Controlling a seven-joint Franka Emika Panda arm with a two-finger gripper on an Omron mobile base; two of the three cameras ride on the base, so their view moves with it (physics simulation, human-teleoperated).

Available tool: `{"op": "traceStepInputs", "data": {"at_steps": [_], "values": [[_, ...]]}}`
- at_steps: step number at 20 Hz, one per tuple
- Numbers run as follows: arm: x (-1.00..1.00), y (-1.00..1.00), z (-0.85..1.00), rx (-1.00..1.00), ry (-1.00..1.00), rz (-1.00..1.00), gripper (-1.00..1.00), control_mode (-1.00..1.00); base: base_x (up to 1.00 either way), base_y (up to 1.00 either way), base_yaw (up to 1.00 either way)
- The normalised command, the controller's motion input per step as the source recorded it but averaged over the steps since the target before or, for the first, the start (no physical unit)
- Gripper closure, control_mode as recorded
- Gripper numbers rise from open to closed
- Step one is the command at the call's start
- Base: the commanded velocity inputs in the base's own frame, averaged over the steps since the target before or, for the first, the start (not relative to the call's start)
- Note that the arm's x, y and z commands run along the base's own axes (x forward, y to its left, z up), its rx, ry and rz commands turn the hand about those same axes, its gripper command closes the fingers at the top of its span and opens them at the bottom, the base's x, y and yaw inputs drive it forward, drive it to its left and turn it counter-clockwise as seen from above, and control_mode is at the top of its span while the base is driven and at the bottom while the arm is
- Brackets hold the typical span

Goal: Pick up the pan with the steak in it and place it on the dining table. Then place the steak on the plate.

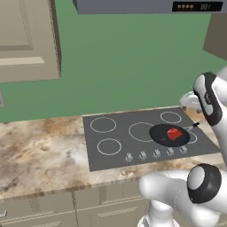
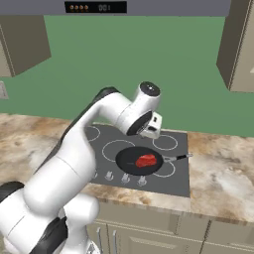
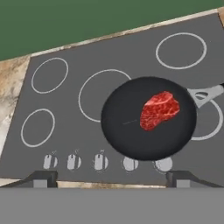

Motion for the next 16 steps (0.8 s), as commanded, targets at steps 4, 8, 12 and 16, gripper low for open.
{"op": "traceStepInputs", "data": {"at_steps": [4, 8, 12, 16], "values": [[0.41, -0.77, -0.27, 0.09, -0.01, -0.2, -1.0, -1.0, 0.0, 0.0, 0.0], [0.41, -0.68, -0.26, 0.07, -0.02, -0.23, -1.0, -1.0, 0.0, 0.0, 0.0], [0.44, -0.3, -0.24, 0.01, -0.01, -0.3, -1.0, -1.0, 0.0, 0.0, 0.0], [0.26, -0.01, -0.34, -0.04, -0.01, -0.35, -1.0, -1.0, 0.0, 0.0, 0.0]]}}
